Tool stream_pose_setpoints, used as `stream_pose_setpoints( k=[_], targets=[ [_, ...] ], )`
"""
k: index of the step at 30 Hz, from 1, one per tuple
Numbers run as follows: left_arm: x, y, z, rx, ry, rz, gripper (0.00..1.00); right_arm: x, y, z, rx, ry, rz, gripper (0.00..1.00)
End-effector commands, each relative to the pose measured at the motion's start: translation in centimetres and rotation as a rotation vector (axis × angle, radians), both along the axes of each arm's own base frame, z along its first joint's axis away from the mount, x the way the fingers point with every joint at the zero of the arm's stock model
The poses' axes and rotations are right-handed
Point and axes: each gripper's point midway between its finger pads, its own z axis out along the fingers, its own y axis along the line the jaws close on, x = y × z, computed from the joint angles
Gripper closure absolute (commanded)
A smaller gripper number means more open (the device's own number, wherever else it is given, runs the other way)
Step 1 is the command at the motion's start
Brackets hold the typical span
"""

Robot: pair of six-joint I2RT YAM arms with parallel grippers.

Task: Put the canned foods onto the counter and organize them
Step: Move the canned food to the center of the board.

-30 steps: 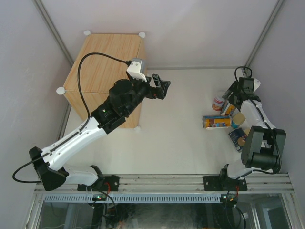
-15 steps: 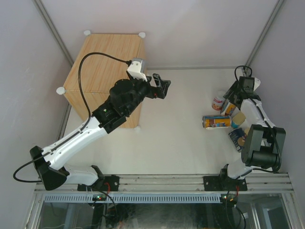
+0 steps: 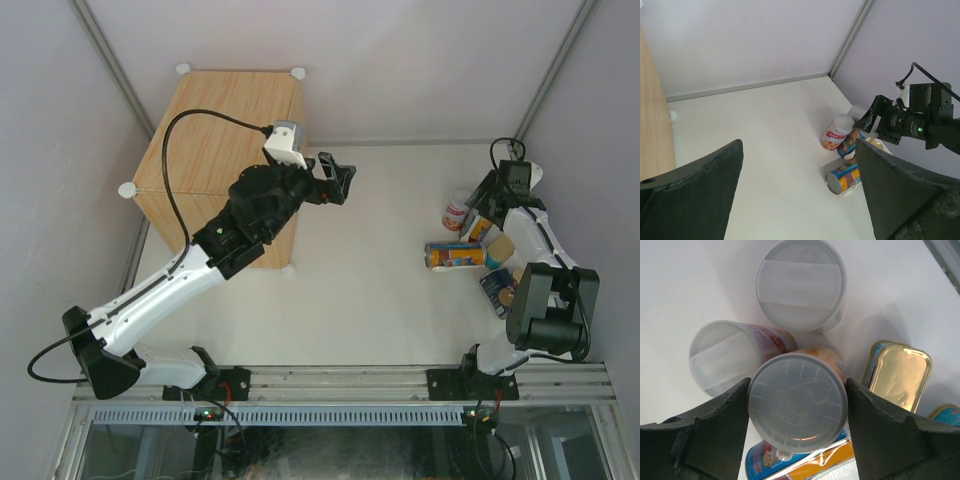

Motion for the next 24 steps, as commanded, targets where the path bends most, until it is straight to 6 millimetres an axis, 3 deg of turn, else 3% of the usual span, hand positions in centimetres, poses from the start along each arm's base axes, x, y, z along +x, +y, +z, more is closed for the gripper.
stream_pose_setpoints(
  k=[1, 17, 24],
  targets=[
    [-0.3, 1.6, 3.0, -0.066, -0.067, 0.035, 0.04, 1.3, 1.2, 4.7, 0.009, -0.130, 0.044, 1.00],
    [-0.6, 1.6, 3.7, -0.085, -0.080, 0.026, 0.04, 1.0, 2.6, 9.1, 0.004, -0.213, 0.082, 1.00],
    [-0.8, 1.7, 3.7, -0.094, -0.076, 0.023, 0.04, 1.0, 3.5, 8.2, 0.015, -0.180, 0.103, 1.00]
  ],
)
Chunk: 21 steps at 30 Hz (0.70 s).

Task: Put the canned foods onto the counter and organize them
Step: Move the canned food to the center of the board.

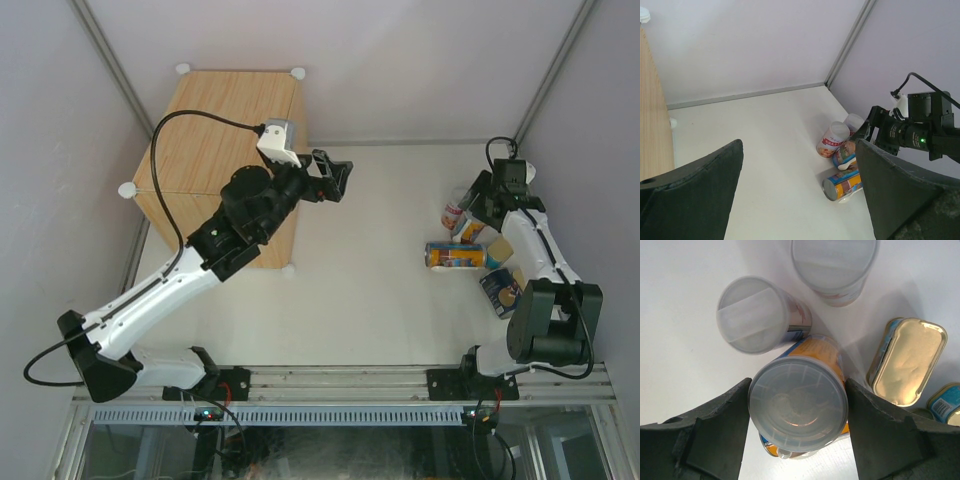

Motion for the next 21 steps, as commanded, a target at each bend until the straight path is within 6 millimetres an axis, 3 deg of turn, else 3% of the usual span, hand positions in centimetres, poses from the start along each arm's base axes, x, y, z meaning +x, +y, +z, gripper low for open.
stream_pose_setpoints(
  k=[1, 9, 21],
  targets=[
    [-0.5, 1.1, 2.2, -0.061, -0.045, 0.010, 0.04, 2.9, 0.8, 6.1, -0.005, -0.199, 0.025, 1.00],
    [-0.9, 1.6, 1.9, -0.069, -0.039, 0.013, 0.04, 3.0, 2.6, 4.8, 0.019, -0.161, 0.057, 1.00],
    [-1.4, 2.6, 1.5, -0.057, -0.035, 0.028, 0.04, 3.2, 7.8, 3.7, 0.039, -0.131, 0.164, 1.00]
  ],
)
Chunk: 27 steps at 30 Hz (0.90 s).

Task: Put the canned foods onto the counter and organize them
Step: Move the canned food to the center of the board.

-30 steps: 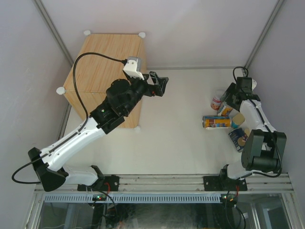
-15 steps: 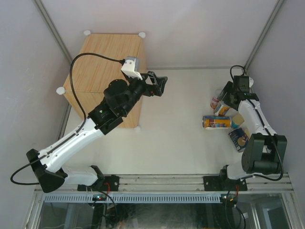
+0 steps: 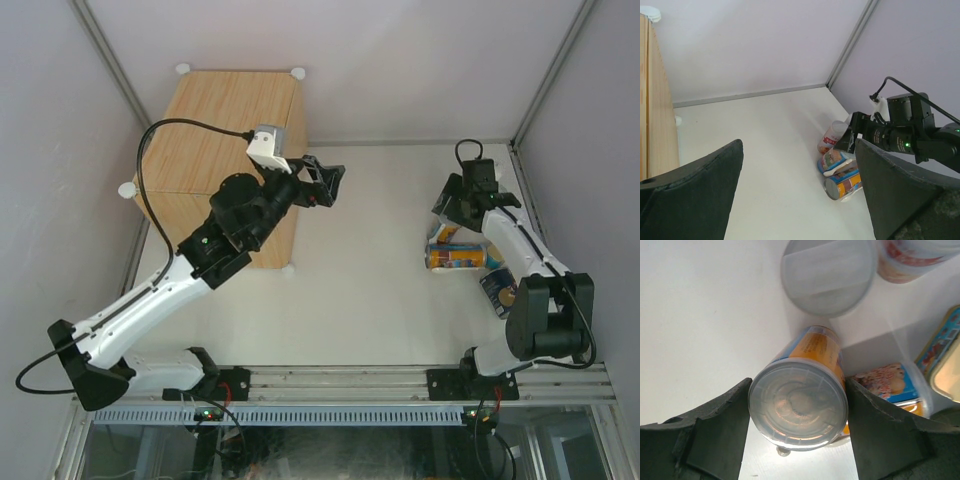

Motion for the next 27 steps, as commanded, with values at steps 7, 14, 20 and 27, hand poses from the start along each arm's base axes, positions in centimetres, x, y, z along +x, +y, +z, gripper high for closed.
stream_pose_setpoints(
  k=[7, 14, 20, 27],
  targets=[
    [-0.8, 1.9, 1.2, -0.031, -0.025, 0.030, 0.03, 3.1, 7.6, 4.4, 0.044, -0.168, 0.133, 1.00],
    [-1.3, 2.8, 1.2, -0.029, -0.030, 0.043, 0.04, 2.6, 14.3, 4.9, 0.036, -0.166, 0.284, 1.00],
    [-1.7, 3.7, 1.3, -0.034, -0.035, 0.055, 0.03, 0.9, 18.4, 4.6, 0.024, -0.153, 0.393, 1.00],
    [-1.9, 4.2, 0.5, -0.011, -0.023, 0.068, 0.02, -1.4, 21.2, 3.4, -0.045, -0.118, 0.481, 1.00]
  ],
)
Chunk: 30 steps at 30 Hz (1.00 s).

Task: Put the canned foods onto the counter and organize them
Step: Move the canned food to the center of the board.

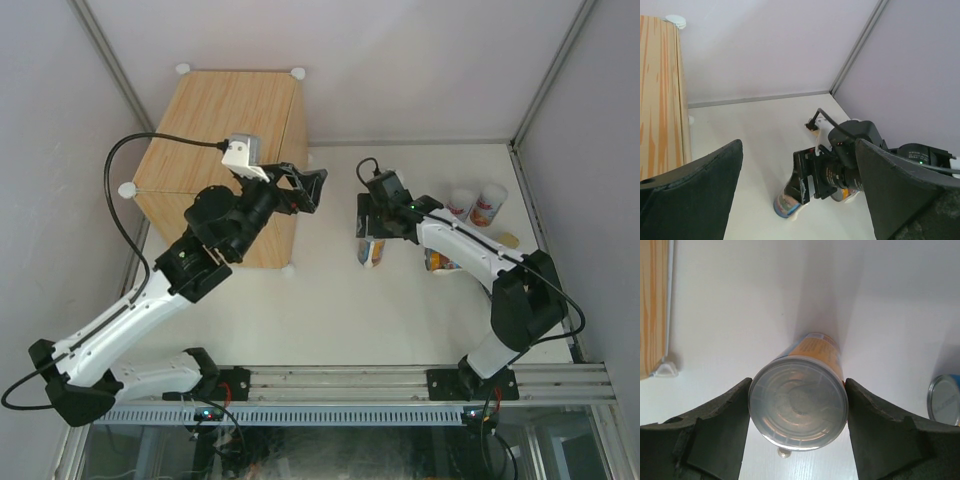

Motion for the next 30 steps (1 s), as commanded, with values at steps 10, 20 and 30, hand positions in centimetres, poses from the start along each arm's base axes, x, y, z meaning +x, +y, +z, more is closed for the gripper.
stream_pose_setpoints(
  k=[10, 20, 30],
  targets=[
    [-0.8, 2.1, -4.4, 0.067, 0.064, 0.046, 0.00, 0.5, 3.7, 2.7, 0.003, -0.108, 0.066, 0.76],
    [-2.9, 2.2, -8.1, 0.174, 0.095, 0.118, 0.00, -0.4, 4.0, 3.7, 0.017, -0.121, 0.097, 0.32],
    [-4.2, 2.2, -10.4, 0.193, 0.090, 0.171, 0.00, -1.3, 4.1, 5.4, 0.062, -0.133, 0.122, 0.05]
  ],
)
